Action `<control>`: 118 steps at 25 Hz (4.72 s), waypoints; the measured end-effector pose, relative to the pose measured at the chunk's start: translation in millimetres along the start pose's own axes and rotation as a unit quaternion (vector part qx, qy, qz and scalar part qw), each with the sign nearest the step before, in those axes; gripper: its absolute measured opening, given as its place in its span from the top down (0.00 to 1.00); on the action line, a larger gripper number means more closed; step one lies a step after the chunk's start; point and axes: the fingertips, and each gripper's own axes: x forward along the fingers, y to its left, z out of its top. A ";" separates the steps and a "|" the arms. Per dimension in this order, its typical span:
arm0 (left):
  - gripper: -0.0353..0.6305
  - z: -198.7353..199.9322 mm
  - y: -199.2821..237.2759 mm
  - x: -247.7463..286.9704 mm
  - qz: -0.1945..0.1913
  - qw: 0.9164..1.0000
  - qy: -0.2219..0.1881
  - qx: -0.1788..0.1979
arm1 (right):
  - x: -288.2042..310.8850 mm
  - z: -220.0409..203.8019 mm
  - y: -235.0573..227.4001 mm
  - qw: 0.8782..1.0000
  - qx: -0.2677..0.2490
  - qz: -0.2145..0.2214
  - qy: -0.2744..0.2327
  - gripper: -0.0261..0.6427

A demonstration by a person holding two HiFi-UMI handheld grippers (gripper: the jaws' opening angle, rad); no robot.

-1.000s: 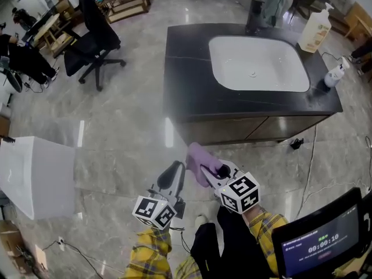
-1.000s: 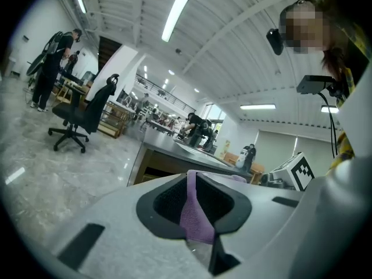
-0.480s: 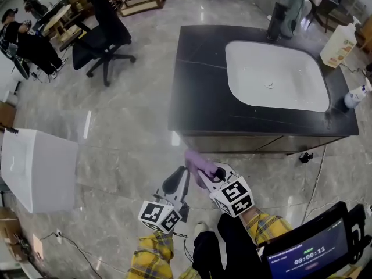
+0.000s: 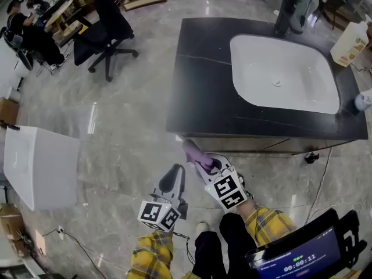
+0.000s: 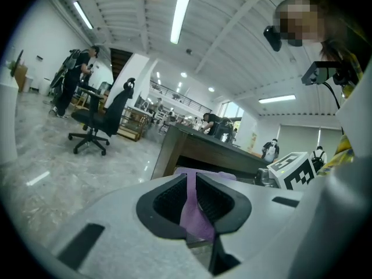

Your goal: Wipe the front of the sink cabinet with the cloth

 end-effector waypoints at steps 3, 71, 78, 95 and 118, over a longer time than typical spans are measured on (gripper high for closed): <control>0.88 -7.8 0.0 5.3 0.000 1.000 0.005 -0.005 | 6.1 0.1 -8.6 1.000 -0.030 -0.010 0.001 0.86; 0.88 -94.2 -123.9 86.6 -0.120 0.990 0.071 0.023 | -134.4 -104.0 -107.6 0.978 0.077 -0.193 -0.033 0.86; 0.88 -83.5 -44.3 41.5 -0.045 0.998 0.050 0.014 | -54.6 -91.9 -57.0 0.992 0.033 -0.120 -0.018 0.86; 0.88 -105.1 30.0 44.0 0.008 0.999 0.038 -0.009 | 41.9 -77.9 -53.8 0.997 -0.033 -0.069 -0.032 0.86; 0.89 -127.3 -75.3 129.9 -0.088 0.992 0.087 0.021 | -61.5 -118.9 -154.8 0.983 0.062 -0.170 -0.042 0.86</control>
